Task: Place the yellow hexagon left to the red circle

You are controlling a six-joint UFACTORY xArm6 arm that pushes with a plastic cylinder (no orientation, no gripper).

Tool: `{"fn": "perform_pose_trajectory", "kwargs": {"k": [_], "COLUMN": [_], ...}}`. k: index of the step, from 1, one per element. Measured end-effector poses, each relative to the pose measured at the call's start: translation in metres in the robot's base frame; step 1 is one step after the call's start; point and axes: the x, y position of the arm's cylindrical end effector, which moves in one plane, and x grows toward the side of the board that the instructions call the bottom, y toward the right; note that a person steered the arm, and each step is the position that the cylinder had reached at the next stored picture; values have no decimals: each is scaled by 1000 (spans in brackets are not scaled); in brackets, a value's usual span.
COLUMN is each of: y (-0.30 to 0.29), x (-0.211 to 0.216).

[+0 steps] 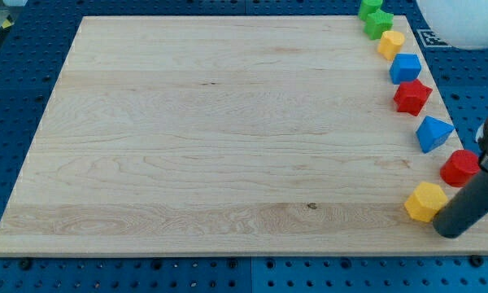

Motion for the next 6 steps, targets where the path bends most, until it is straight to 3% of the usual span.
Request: {"fn": "perform_pose_trajectory", "kwargs": {"k": [2, 4, 6], "y": [10, -42, -44], "x": [-8, -19, -29]}}
